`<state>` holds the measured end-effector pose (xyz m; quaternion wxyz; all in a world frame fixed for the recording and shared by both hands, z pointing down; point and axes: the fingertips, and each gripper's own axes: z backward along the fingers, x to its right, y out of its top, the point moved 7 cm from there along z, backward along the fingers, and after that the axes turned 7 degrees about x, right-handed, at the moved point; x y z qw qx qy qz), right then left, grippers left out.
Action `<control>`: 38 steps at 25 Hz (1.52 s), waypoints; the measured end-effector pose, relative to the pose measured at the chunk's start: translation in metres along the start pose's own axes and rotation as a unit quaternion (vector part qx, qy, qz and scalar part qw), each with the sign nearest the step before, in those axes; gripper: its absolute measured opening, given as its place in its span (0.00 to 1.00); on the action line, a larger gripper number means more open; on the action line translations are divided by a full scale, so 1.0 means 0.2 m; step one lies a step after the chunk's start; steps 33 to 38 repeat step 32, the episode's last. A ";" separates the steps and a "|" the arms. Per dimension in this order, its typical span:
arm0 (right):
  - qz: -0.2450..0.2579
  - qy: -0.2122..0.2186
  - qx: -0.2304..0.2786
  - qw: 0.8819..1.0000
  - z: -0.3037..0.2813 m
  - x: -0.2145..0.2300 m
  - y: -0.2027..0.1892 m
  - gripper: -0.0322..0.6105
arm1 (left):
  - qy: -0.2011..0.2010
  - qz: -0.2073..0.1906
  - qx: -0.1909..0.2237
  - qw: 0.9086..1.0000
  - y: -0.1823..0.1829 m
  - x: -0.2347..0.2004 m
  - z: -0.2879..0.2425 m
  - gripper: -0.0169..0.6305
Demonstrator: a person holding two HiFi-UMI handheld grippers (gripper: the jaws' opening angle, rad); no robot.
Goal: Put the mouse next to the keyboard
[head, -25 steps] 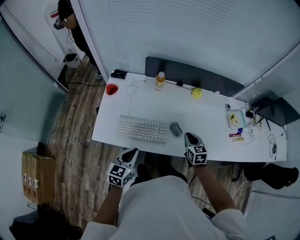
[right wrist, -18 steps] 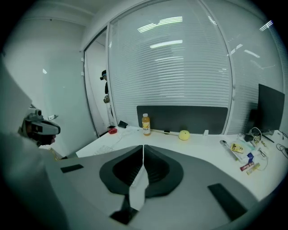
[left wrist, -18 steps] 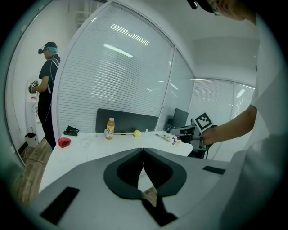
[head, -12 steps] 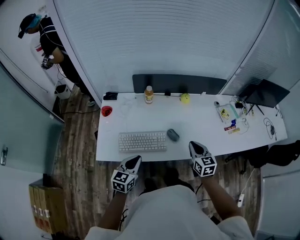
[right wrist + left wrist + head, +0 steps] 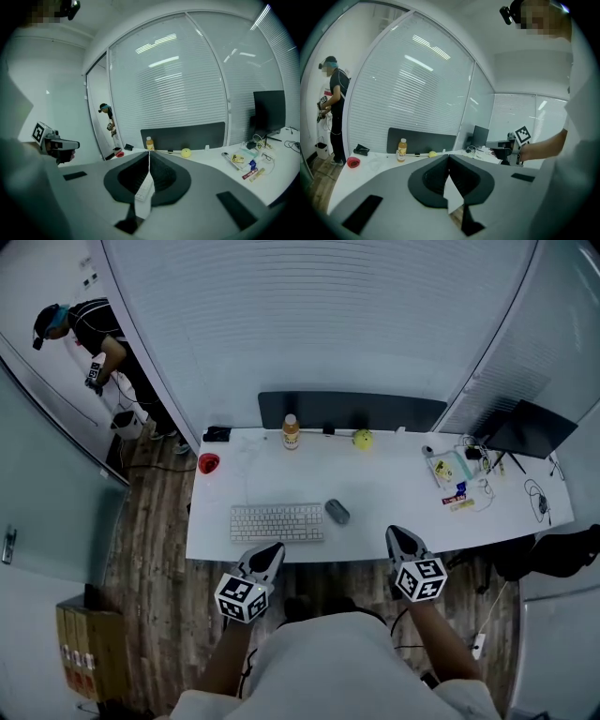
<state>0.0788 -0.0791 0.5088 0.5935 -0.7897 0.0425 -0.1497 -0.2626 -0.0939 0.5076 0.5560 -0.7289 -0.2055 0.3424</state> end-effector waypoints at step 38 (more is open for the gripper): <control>0.017 0.050 0.023 0.998 0.01 0.17 0.12 0.10 | 0.056 -0.027 0.012 0.998 0.05 0.17 -0.08 0.05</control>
